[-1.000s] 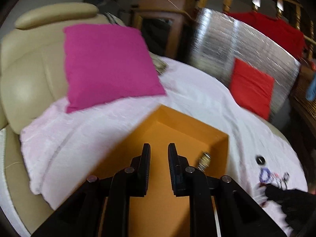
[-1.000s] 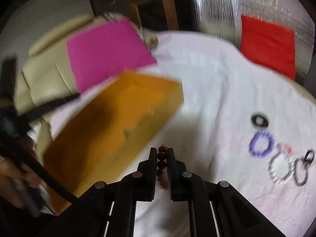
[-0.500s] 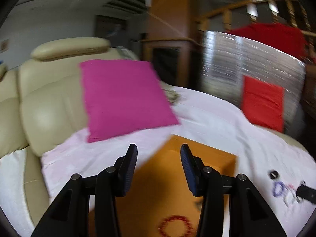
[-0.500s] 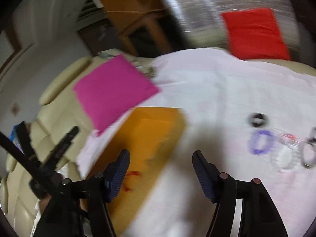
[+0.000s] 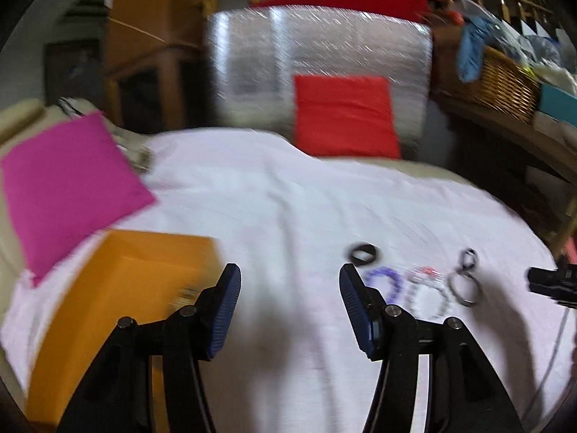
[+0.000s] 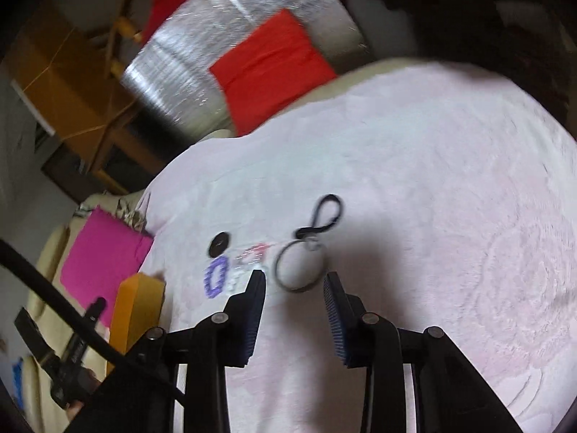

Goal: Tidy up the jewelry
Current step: 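Grasp the white bead bracelet with the left tool while the right tool grasps the black-loop keychain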

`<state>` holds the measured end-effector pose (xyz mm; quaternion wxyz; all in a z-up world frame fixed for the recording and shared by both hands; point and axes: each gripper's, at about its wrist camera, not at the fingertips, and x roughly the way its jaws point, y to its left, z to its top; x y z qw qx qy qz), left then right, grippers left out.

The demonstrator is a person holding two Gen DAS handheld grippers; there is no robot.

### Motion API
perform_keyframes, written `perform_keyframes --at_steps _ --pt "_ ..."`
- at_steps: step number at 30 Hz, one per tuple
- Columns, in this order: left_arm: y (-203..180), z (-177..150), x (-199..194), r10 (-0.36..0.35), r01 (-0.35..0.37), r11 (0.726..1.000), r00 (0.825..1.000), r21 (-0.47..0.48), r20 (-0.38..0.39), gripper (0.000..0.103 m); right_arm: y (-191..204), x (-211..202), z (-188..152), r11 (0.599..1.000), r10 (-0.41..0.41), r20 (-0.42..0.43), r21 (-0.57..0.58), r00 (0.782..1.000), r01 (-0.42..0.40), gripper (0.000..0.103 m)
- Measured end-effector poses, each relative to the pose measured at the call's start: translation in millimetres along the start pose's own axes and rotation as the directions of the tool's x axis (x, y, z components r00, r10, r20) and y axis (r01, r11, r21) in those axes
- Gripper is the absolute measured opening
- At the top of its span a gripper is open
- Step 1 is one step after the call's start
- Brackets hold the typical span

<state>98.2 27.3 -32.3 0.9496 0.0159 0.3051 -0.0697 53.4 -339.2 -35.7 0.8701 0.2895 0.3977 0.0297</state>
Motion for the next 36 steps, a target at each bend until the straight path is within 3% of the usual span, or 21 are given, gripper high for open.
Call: perform_keyframes --at_steps 7,11,16,20,25,28,29,32,34,35,36 --pt "-50.5 -2.7 33.8 -0.108 0.111 0.993 0.989 0.029 -0.102 0.058 -32.3 24.3 12.4 0.998 0.017 -0.042 0.061 0.999 -0.014 0.036" --pt "-67.7 -13.7 42.9 -0.174 0.185 0.981 0.972 0.054 -0.158 0.058 -35.0 44.8 20.5 0.992 0.078 -0.053 0.103 0.996 -0.072 0.037" --pt "-82.3 -23.0 51.7 -0.24 0.26 0.963 0.947 0.07 -0.216 0.057 -33.2 72.9 31.8 0.992 0.076 -0.049 0.108 0.996 -0.071 0.037" --pt "-92.5 -28.2 64.2 -0.317 0.342 0.939 0.906 0.042 -0.281 0.057 -29.4 87.3 42.2 0.997 0.012 -0.026 0.078 1.0 -0.01 0.036" --pt "-97.3 -32.2 81.4 -0.333 0.349 0.937 0.888 -0.006 -0.317 0.057 -24.2 104.5 51.3 0.997 -0.074 -0.004 0.011 0.997 0.074 0.036" --pt "-101.7 -35.0 92.9 -0.402 0.403 0.912 0.844 -0.075 -0.354 0.066 -21.8 115.8 52.6 0.995 -0.098 -0.013 -0.019 0.995 0.098 0.036" --pt "-104.0 -35.3 95.3 -0.409 0.409 0.909 0.839 -0.079 -0.36 0.067 -20.6 119.0 52.2 0.993 -0.111 -0.013 -0.036 0.994 0.111 0.036" --pt "-111.8 -36.6 100.4 -0.388 0.395 0.917 0.848 -0.056 -0.36 0.067 -16.2 122.5 52.0 0.984 -0.147 0.011 -0.1 0.989 0.147 0.023" --pt "-115.2 -36.7 102.8 -0.375 0.383 0.923 0.861 -0.047 -0.343 0.067 -14.1 122.5 51.0 0.981 -0.149 0.017 -0.123 0.989 0.15 0.005" --pt "-117.2 -36.6 103.7 -0.368 0.377 0.925 0.866 -0.042 -0.337 0.066 -13.9 121.8 50.5 0.98 -0.153 0.023 -0.127 0.988 0.155 0.005" --pt "-119.0 -36.0 104.4 -0.362 0.371 0.928 0.871 -0.037 -0.331 0.058 -12.9 120.3 50.4 0.978 -0.156 0.029 -0.133 0.987 0.159 0.004"
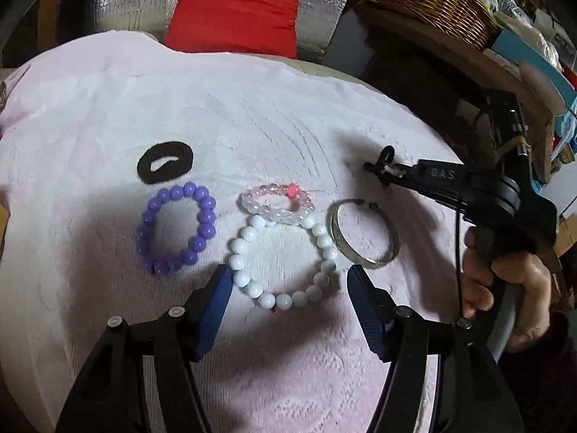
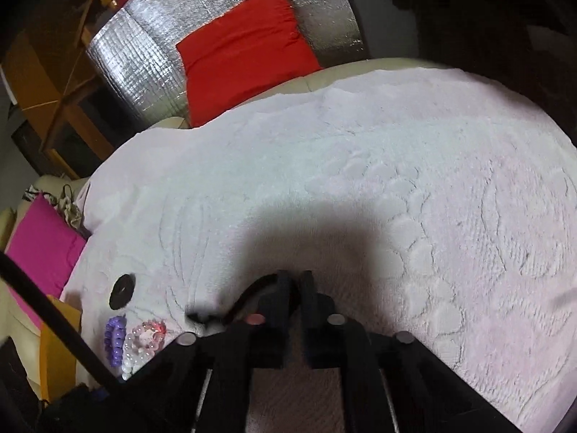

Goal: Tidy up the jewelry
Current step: 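Grasp the white bead bracelet with the left tool while the right tool grasps the black-loop keychain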

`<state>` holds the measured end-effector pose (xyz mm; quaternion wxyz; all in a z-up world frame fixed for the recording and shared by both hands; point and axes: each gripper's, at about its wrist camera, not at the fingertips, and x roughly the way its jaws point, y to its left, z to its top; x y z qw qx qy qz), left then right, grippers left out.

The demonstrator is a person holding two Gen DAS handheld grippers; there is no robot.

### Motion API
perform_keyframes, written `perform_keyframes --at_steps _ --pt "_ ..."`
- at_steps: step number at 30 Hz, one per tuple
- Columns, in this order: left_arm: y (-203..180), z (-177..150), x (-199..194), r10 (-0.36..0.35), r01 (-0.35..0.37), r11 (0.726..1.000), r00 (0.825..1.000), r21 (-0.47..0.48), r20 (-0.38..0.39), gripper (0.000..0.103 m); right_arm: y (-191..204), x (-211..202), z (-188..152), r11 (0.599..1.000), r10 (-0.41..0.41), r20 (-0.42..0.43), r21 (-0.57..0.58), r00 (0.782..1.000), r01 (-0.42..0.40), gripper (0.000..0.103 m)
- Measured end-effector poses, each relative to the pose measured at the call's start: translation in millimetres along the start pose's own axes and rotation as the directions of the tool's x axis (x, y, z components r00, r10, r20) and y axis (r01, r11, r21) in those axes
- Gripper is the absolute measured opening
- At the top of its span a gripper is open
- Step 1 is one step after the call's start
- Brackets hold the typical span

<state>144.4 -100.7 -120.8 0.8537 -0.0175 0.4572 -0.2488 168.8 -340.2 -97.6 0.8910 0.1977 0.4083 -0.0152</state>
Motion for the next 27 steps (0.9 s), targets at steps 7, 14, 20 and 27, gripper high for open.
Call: perform_keyframes --at_steps 7,14,20,27 --pt "-3.6 0.2 -0.6 -0.002 0.002 1.0 1.0 0.025 -0.004 0.01 -4.6 -16.7 2.1 0.999 0.051 0.017 0.013 0.999 -0.051 0.002" --pt "0.7 -6.1 -29.1 -0.055 0.054 0.998 0.998 0.042 0.033 0.01 -15.3 -27.2 4.5 0.991 0.111 0.0 0.074 0.994 -0.111 0.006" --pt "3.4 -8.5 -49.0 -0.073 0.07 0.996 0.996 0.06 0.056 0.01 -13.9 -15.5 4.7 0.992 0.099 -0.023 0.084 0.995 -0.097 0.029" --pt "13.1 -8.1 -64.6 -0.079 0.075 0.996 0.994 0.054 0.079 0.01 1.7 2.7 4.0 1.0 0.021 -0.017 0.022 1.0 -0.021 0.035"
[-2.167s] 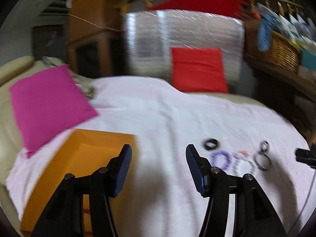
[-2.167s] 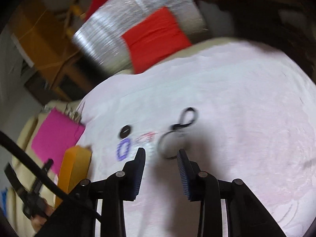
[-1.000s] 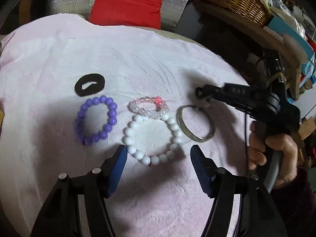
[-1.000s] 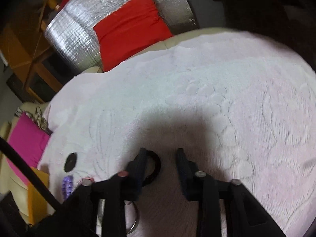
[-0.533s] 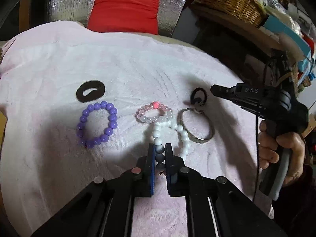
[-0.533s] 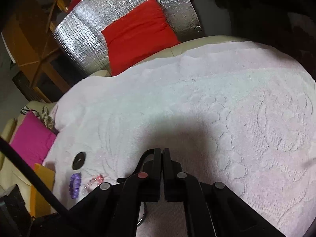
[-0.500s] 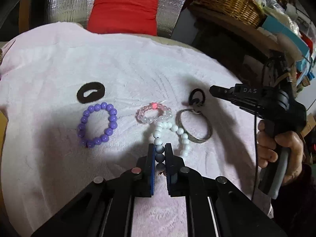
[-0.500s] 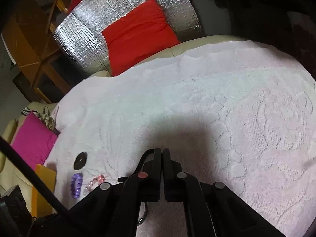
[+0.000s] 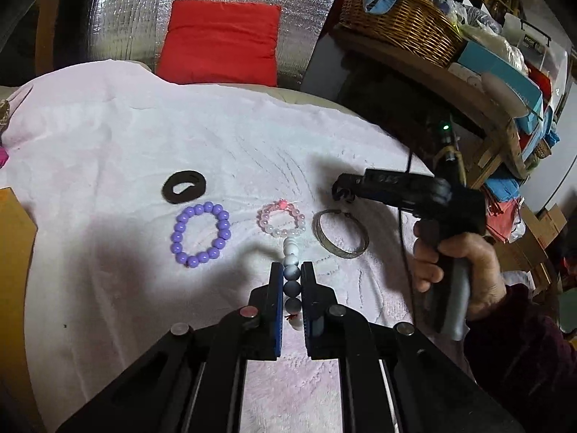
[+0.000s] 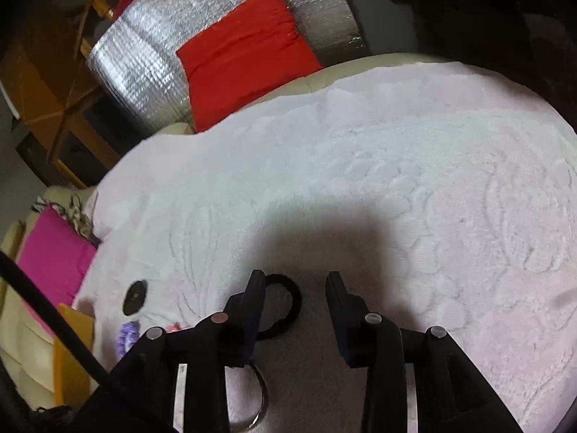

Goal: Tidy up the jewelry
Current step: 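Grasp the white bead bracelet with the left tool while the right tool grasps the black-loop keychain, then carry both items to the orange box and open both tools inside it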

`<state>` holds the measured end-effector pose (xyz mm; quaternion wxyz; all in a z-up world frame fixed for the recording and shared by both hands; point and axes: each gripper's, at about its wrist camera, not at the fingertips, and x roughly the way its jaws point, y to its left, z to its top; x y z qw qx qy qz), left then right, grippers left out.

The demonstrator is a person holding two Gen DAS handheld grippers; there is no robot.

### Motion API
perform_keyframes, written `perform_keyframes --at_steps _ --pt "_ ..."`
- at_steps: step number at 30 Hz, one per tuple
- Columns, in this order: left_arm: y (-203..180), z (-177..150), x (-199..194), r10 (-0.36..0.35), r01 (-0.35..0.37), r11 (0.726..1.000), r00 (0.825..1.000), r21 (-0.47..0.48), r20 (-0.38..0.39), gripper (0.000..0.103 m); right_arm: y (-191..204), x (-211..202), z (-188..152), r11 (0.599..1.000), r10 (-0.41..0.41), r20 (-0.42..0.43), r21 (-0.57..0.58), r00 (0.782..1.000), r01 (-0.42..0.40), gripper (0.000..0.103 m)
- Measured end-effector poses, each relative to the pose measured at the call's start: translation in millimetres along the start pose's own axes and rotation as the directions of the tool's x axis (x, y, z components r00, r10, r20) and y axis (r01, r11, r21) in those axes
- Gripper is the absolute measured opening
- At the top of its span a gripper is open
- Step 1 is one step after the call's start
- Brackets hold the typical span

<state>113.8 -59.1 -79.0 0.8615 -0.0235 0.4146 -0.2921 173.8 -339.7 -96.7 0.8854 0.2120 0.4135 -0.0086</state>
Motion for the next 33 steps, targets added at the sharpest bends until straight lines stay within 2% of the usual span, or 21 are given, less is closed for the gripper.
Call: perform_keyframes --at_steps 2,3,9,22,28,33 --pt "3.5 0.3 -2.5 0.004 -0.004 1.0 1.0 -0.006 0.001 0.01 7.7 2.1 -1.0 0.998 -0.041 0.017 -0.049 0.999 0.042 0.025" --pt "5.1 0.6 -3.9 0.005 -0.005 1.0 1.0 -0.01 0.004 0.01 9.0 2.7 -1.0 0.997 -0.045 0.015 -0.063 0.999 0.045 0.007" --pt "10.3 3.4 -14.5 0.012 -0.011 1.0 0.999 -0.027 0.034 0.01 19.4 -12.5 -1.7 0.992 -0.049 0.067 -0.117 0.997 0.057 0.005" --pt "11.2 3.3 -50.6 0.018 -0.013 0.999 0.993 -0.046 0.116 0.01 22.7 -68.3 0.5 0.994 0.07 0.134 -0.092 0.989 -0.058 0.005" --pt "13.8 3.6 -74.5 0.022 -0.012 0.998 0.984 -0.055 0.175 0.01 46.9 -89.0 -6.0 0.986 0.119 0.155 -0.135 0.981 -0.098 0.005" --pt "25.5 0.0 -101.6 0.054 -0.039 0.997 0.971 -0.067 0.234 0.01 77.3 -98.7 -14.9 0.974 0.176 0.16 -0.174 0.971 -0.148 0.005"
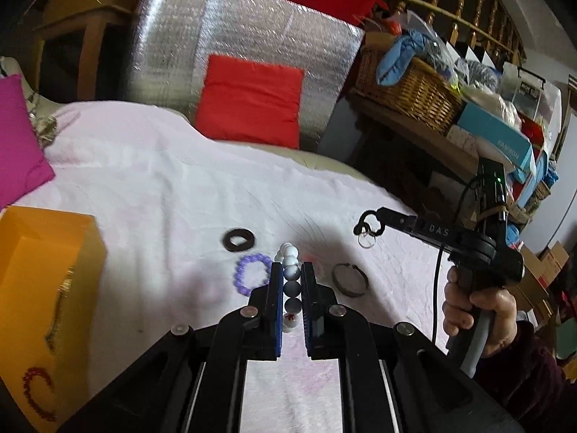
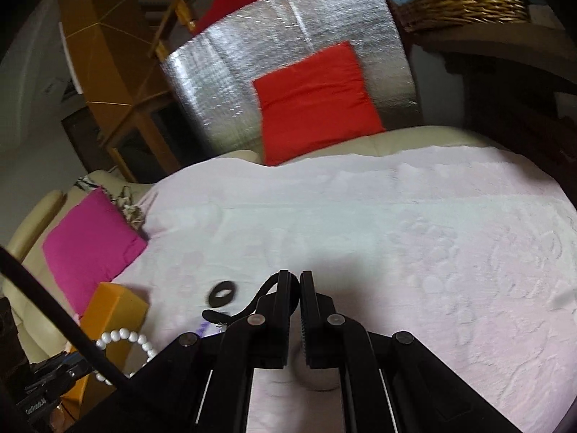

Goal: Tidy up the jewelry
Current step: 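Carry both items to the orange box and open both tools inside it, then withdraw both tools from the box back over the remaining jewelry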

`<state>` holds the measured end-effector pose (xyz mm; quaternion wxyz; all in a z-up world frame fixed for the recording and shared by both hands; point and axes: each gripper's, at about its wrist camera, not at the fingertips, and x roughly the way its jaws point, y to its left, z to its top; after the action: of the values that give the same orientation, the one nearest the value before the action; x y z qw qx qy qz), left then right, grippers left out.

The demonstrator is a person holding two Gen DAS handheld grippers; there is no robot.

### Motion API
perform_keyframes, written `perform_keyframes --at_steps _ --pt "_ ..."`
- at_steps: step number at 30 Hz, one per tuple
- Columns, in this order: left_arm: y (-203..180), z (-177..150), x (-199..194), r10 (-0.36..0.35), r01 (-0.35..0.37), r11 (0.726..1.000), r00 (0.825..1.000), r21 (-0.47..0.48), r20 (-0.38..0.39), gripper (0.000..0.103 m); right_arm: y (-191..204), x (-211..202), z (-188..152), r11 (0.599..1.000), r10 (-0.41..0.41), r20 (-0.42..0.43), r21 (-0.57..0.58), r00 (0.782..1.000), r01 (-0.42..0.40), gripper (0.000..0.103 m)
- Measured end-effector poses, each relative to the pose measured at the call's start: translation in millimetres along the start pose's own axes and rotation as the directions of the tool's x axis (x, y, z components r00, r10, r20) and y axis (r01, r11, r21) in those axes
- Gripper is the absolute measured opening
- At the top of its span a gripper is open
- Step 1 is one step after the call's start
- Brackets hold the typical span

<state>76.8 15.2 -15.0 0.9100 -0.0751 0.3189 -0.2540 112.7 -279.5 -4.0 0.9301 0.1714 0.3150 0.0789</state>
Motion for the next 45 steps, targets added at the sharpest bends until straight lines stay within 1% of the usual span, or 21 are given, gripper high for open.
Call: perform_keyframes --at_steps 5,8,11,14,18,21,24,25,28,31,32,34,35,37,38,39,41,43,45 --pt "24.4 2.6 -29.5 0.038 -0.036 0.999 0.998 -0.032 0.059 0.01 41.1 4.5 -5.1 0.997 0.067 0.003 -0.031 0.998 -0.067 0.005" --pt "42.1 4.5 -51.0 0.083 -0.078 0.996 0.991 -0.049 0.104 0.01 69.9 6.8 -12.1 0.993 0.105 -0.002 -0.052 0.994 -0.105 0.005" --pt "65.0 5.4 -76.4 0.13 -0.118 0.989 0.98 -0.084 0.151 0.01 100.2 7.2 -19.4 0.986 0.144 -0.01 -0.087 0.989 -0.145 0.005" --pt "88.7 3.4 -96.9 0.189 -0.169 0.978 0.966 -0.122 0.178 0.01 142.6 10.1 -30.0 0.971 0.198 -0.029 -0.134 0.98 -0.2 0.005" --pt "122.4 -2.5 -117.3 0.255 -0.223 0.958 0.95 -0.183 0.179 0.01 189.1 19.5 -45.3 0.95 0.245 -0.062 -0.185 0.967 -0.253 0.005" --pt "149.6 -10.1 -127.7 0.321 -0.283 0.932 0.935 -0.228 0.149 0.01 224.3 34.0 -57.2 0.936 0.27 -0.104 -0.206 0.957 -0.286 0.005" --pt "176.5 -16.2 -129.2 0.375 -0.337 0.896 0.923 -0.29 0.086 0.01 262.9 49.6 -71.0 0.919 0.271 -0.145 -0.255 0.952 -0.3 0.005" --pt "187.7 -19.8 -128.8 0.395 -0.359 0.879 0.917 -0.314 0.055 0.01 272.7 53.7 -75.1 0.916 0.269 -0.157 -0.264 0.95 -0.302 0.006" --pt "207.6 -27.0 -125.3 0.421 -0.395 0.847 0.907 -0.357 -0.005 0.01 301.9 71.8 -85.8 0.909 0.255 -0.194 -0.286 0.947 -0.304 0.006" --pt "221.8 -35.3 -118.1 0.448 -0.442 0.814 0.891 -0.377 -0.076 0.01 325.2 91.2 -94.9 0.91 0.222 -0.213 -0.306 0.952 -0.28 0.006" --pt "226.3 -37.5 -115.2 0.451 -0.451 0.807 0.888 -0.382 -0.096 0.01 331.1 99.0 -96.6 0.914 0.214 -0.224 -0.299 0.951 -0.276 0.006" --pt "232.3 -40.2 -109.9 0.459 -0.469 0.791 0.879 -0.393 -0.125 0.01 338.2 113.4 -95.9 0.918 0.219 -0.255 -0.273 0.942 -0.288 0.008" --pt "233.9 -40.6 -108.4 0.465 -0.476 0.783 0.875 -0.399 -0.133 0.01 341.2 118.9 -94.9 0.921 0.216 -0.257 -0.267 0.942 -0.283 0.008" --pt "235.0 -42.9 -106.8 0.477 -0.492 0.774 0.867 -0.399 -0.144 0.014 343.0 125.9 -92.0 0.929 0.208 -0.263 -0.248 0.942 -0.274 0.008" --pt "234.1 -42.5 -106.5 0.482 -0.496 0.772 0.865 -0.397 -0.143 0.021 340.7 126.8 -90.1 0.933 0.207 -0.258 -0.239 0.943 -0.27 0.009" --pt "231.4 -40.6 -105.9 0.49 -0.502 0.77 0.861 -0.394 -0.138 0.031 338.4 125.4 -88.3 0.936 0.199 -0.248 -0.239 0.948 -0.259 0.009" --pt "225.1 -40.0 -110.2 0.515 -0.515 0.766 0.85 -0.383 -0.112 0.039 328.2 119.8 -83.7 0.938 0.191 -0.231 -0.244 0.954 -0.247 0.009" --pt "218.9 -35.0 -111.5 0.528 -0.519 0.773 0.845 -0.366 -0.083 0.043 313.4 112.6 -76.6 0.942 0.173 -0.213 -0.248 0.962 -0.224 0.009" --pt "207.4 -30.3 -110.1 0.531 -0.515 0.784 0.845 -0.346 -0.055 0.055 292.6 102.3 -67.6 0.95 0.163 -0.199 -0.235 0.966 -0.208 0.009"
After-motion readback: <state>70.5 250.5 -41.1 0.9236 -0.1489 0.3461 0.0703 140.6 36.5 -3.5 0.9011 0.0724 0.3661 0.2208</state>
